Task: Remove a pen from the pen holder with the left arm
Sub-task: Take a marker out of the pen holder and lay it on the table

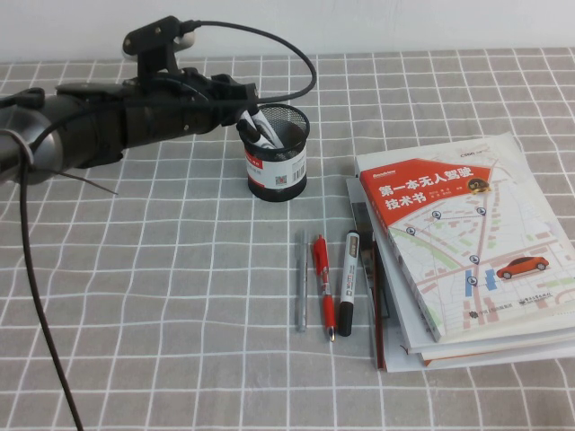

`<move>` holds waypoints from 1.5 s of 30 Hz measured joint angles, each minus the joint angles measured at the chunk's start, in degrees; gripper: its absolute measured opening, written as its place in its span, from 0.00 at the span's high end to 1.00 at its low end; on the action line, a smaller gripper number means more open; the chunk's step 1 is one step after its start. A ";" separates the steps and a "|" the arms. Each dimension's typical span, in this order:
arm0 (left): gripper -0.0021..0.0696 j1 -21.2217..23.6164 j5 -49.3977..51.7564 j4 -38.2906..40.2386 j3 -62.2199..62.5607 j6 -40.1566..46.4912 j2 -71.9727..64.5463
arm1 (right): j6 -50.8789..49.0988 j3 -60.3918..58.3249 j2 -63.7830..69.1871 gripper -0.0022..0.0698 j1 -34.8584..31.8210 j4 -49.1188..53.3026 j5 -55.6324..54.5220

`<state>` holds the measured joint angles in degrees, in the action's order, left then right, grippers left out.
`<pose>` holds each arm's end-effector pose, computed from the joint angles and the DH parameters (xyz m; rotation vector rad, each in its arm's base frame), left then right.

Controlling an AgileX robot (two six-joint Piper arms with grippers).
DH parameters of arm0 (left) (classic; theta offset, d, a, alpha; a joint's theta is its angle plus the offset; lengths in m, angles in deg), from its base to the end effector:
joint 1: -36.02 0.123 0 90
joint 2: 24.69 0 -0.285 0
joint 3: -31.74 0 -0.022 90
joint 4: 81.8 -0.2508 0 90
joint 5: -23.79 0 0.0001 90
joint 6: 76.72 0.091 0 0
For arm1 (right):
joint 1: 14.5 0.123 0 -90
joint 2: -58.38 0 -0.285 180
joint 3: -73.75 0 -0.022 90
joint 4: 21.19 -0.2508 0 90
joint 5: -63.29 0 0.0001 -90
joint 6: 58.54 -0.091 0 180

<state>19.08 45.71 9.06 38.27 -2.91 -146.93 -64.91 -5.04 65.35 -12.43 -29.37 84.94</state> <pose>0.4338 -0.1677 0.2389 0.2476 2.0474 -0.7582 0.0522 0.0067 0.1711 0.1586 1.8711 0.2420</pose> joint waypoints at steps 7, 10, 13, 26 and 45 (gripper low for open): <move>0.36 0.00 0.00 0.00 0.00 -2.65 -0.56 | 0.00 0.00 0.00 0.99 0.00 0.00 0.00; 0.33 0.00 0.00 0.00 0.00 -3.43 -0.56 | 0.00 0.00 0.00 0.99 0.00 0.00 0.00; 0.34 0.00 -0.11 0.00 0.00 -3.55 -0.56 | 0.00 0.00 0.00 0.99 0.00 0.00 0.00; 0.68 0.00 -4.69 2.60 0.00 -1.91 -0.56 | 0.00 0.00 0.00 0.99 0.00 0.00 0.00; 0.69 -0.03 -3.69 7.59 0.00 4.70 -2.18 | 0.00 0.00 0.00 0.99 0.00 0.00 0.00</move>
<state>19.04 42.03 16.65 38.27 1.79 -149.12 -64.91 -5.04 65.35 -12.43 -29.37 84.94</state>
